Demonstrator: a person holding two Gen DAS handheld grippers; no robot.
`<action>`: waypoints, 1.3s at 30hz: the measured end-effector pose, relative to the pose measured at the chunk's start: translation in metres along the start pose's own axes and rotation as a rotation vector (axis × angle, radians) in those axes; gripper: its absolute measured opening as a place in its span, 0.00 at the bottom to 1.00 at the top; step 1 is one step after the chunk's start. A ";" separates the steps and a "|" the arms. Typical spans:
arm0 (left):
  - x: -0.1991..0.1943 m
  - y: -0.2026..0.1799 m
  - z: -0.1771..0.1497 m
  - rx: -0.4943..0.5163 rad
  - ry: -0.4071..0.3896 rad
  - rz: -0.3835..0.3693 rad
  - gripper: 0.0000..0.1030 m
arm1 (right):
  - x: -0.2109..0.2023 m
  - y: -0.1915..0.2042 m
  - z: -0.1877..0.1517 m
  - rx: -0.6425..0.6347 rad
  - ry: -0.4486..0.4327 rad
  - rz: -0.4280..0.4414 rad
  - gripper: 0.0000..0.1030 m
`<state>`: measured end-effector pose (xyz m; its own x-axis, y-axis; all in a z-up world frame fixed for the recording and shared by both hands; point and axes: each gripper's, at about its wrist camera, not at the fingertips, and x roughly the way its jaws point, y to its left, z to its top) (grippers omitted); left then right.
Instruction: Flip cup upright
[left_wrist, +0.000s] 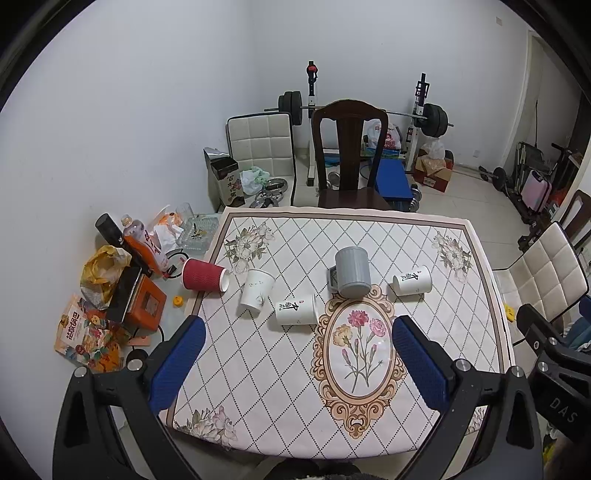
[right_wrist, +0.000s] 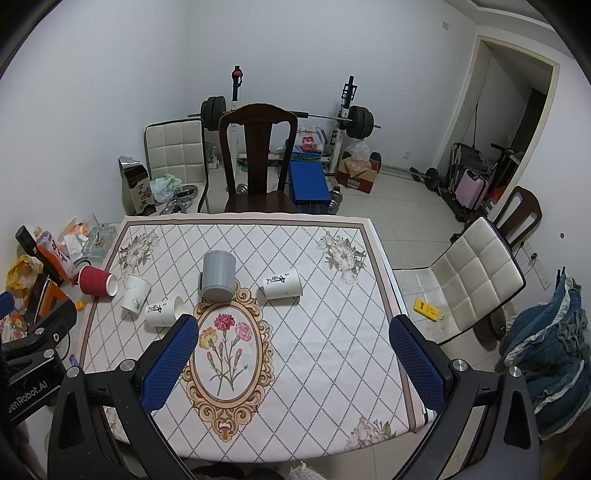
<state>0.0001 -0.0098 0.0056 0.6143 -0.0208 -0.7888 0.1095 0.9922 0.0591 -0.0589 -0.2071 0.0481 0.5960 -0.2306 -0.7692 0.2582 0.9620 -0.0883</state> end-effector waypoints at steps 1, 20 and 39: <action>0.000 -0.001 0.000 -0.001 0.000 0.000 1.00 | 0.000 0.000 0.000 0.000 -0.001 -0.001 1.00; 0.000 0.001 -0.001 -0.001 -0.003 -0.004 1.00 | -0.001 0.002 -0.001 -0.002 -0.005 -0.001 1.00; -0.002 -0.002 -0.003 -0.002 -0.003 -0.007 1.00 | -0.007 0.001 -0.006 -0.006 -0.009 -0.001 1.00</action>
<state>-0.0032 -0.0117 0.0052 0.6162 -0.0282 -0.7871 0.1122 0.9923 0.0523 -0.0673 -0.2037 0.0501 0.6027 -0.2325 -0.7634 0.2541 0.9627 -0.0925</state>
